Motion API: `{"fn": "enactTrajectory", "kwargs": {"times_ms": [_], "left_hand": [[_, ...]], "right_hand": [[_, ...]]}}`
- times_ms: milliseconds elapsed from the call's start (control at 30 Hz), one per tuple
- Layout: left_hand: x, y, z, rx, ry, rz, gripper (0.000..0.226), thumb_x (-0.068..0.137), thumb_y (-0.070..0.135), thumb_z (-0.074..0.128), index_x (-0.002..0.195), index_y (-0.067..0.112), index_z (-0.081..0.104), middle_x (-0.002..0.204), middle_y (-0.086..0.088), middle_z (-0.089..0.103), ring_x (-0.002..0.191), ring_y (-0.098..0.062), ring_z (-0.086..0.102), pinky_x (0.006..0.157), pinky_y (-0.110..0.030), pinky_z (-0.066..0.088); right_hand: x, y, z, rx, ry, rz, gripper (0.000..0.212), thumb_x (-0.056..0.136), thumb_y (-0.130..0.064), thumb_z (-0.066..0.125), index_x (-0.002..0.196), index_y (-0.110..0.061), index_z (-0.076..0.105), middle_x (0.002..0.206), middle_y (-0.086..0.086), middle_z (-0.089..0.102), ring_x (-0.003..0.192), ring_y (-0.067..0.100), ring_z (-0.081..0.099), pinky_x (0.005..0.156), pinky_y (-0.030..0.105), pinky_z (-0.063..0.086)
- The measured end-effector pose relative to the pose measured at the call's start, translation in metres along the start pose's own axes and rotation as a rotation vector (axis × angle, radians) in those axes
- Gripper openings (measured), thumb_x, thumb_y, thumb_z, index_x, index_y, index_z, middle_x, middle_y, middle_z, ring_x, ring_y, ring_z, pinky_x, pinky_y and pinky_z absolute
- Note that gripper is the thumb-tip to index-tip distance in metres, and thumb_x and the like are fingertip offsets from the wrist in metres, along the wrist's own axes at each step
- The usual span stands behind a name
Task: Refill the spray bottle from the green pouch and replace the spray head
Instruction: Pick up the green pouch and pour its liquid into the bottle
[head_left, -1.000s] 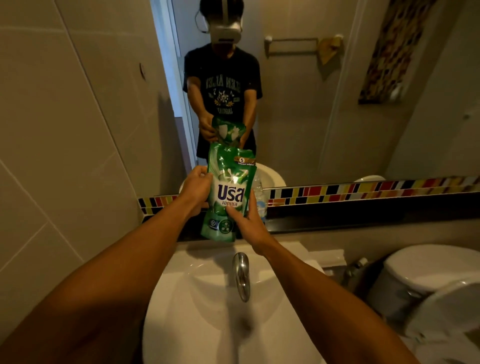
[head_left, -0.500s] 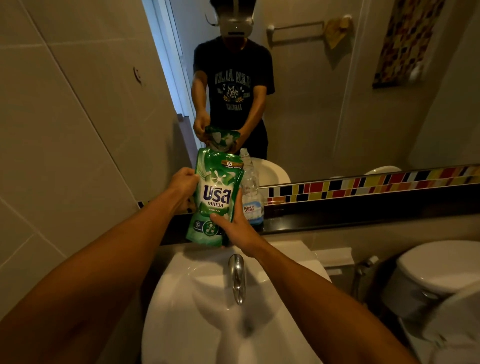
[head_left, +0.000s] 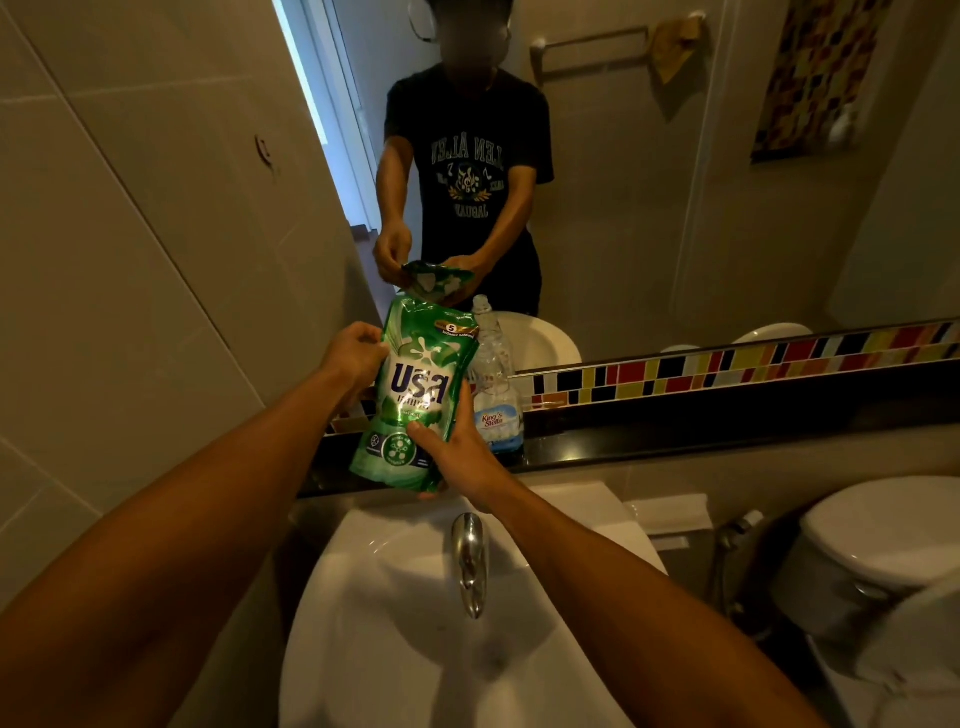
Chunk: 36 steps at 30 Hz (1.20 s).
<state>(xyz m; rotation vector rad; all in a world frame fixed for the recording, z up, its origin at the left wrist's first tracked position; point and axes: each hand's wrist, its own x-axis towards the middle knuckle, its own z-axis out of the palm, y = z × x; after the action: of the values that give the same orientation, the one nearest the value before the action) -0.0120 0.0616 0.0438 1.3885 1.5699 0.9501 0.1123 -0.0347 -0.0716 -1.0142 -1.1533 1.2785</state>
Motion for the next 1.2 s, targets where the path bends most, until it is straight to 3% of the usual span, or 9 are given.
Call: {"fn": "enactTrajectory", "kwargs": {"times_ms": [100, 167, 333, 400, 467, 600, 767, 1067, 1200], "left_hand": [[0.001, 0.003, 0.002, 0.036, -0.012, 0.021, 0.017, 0.096, 0.006, 0.052, 0.111, 0.013, 0.057, 0.104, -0.014, 0.064, 0.089, -0.03, 0.064, 0.068, -0.042, 0.057], [0.004, 0.005, 0.003, 0.048, -0.008, 0.026, 0.019, 0.094, 0.006, 0.053, 0.11, 0.015, 0.059, 0.106, -0.015, 0.065, 0.086, -0.029, 0.064, 0.074, -0.046, 0.059], [0.007, 0.009, 0.002, 0.074, -0.023, 0.016, 0.022, 0.093, 0.006, 0.056, 0.112, 0.018, 0.059, 0.114, -0.013, 0.065, 0.097, -0.033, 0.067, 0.087, -0.054, 0.058], [0.008, 0.011, 0.002, 0.092, -0.029, 0.025, 0.026, 0.093, 0.006, 0.057, 0.117, 0.017, 0.058, 0.116, -0.014, 0.065, 0.103, -0.035, 0.066, 0.089, -0.056, 0.057], [0.009, 0.013, 0.002, 0.11, -0.036, 0.038, 0.03, 0.094, 0.005, 0.057, 0.122, 0.016, 0.057, 0.119, -0.014, 0.064, 0.102, -0.035, 0.067, 0.088, -0.054, 0.058], [0.009, 0.016, 0.003, 0.146, -0.064, 0.064, 0.035, 0.096, 0.004, 0.055, 0.129, 0.014, 0.054, 0.119, -0.015, 0.062, 0.088, -0.028, 0.065, 0.07, -0.039, 0.058], [0.008, 0.021, 0.005, 0.196, -0.055, 0.073, 0.034, 0.097, 0.005, 0.055, 0.129, 0.013, 0.054, 0.11, -0.015, 0.062, 0.066, -0.02, 0.058, 0.052, -0.031, 0.047], [0.008, 0.025, 0.006, 0.228, -0.05, 0.051, 0.033, 0.095, 0.004, 0.056, 0.126, 0.016, 0.056, 0.101, -0.014, 0.062, 0.061, -0.019, 0.055, 0.05, -0.031, 0.045], [0.007, 0.029, 0.006, 0.233, -0.06, 0.053, 0.033, 0.096, 0.003, 0.054, 0.127, 0.015, 0.055, 0.105, -0.014, 0.062, 0.069, -0.021, 0.057, 0.061, -0.037, 0.052]], "right_hand": [[-0.001, -0.001, -0.001, 0.038, -0.012, 0.045, 0.098, 0.101, -0.021, 0.066, 0.161, -0.05, -0.006, 0.157, 0.002, 0.046, 0.117, 0.016, 0.063, 0.071, 0.034, 0.064], [-0.002, -0.004, -0.001, 0.053, -0.01, 0.068, 0.099, 0.102, -0.021, 0.065, 0.16, -0.053, -0.01, 0.158, 0.0, 0.044, 0.117, 0.019, 0.061, 0.062, 0.036, 0.066], [-0.002, -0.01, 0.001, 0.053, 0.0, 0.081, 0.101, 0.104, -0.021, 0.063, 0.159, -0.05, -0.016, 0.152, -0.004, 0.044, 0.118, 0.017, 0.06, 0.073, 0.042, 0.066], [-0.001, -0.01, 0.002, 0.052, 0.012, 0.082, 0.102, 0.103, -0.022, 0.063, 0.16, -0.048, -0.017, 0.158, 0.0, 0.044, 0.128, 0.022, 0.057, 0.091, 0.057, 0.061], [0.001, -0.01, 0.004, 0.045, 0.023, 0.078, 0.102, 0.103, -0.021, 0.063, 0.16, -0.046, -0.018, 0.16, 0.003, 0.043, 0.133, 0.023, 0.054, 0.102, 0.06, 0.054], [0.003, -0.009, 0.006, 0.049, 0.036, 0.053, 0.099, 0.103, -0.017, 0.064, 0.163, -0.039, -0.012, 0.158, 0.005, 0.046, 0.133, 0.02, 0.055, 0.101, 0.043, 0.056], [0.005, -0.01, 0.006, 0.049, 0.032, 0.063, 0.097, 0.103, -0.02, 0.064, 0.163, -0.039, -0.01, 0.158, 0.005, 0.046, 0.139, 0.027, 0.053, 0.107, 0.061, 0.05], [0.009, -0.007, 0.005, 0.031, 0.046, 0.063, 0.094, 0.1, -0.023, 0.067, 0.163, -0.04, 0.0, 0.153, 0.003, 0.052, 0.135, 0.024, 0.056, 0.107, 0.06, 0.051], [0.011, -0.007, 0.005, 0.021, 0.037, 0.075, 0.099, 0.098, -0.029, 0.069, 0.164, -0.037, -0.005, 0.157, 0.004, 0.049, 0.139, 0.027, 0.053, 0.109, 0.058, 0.05]]}}
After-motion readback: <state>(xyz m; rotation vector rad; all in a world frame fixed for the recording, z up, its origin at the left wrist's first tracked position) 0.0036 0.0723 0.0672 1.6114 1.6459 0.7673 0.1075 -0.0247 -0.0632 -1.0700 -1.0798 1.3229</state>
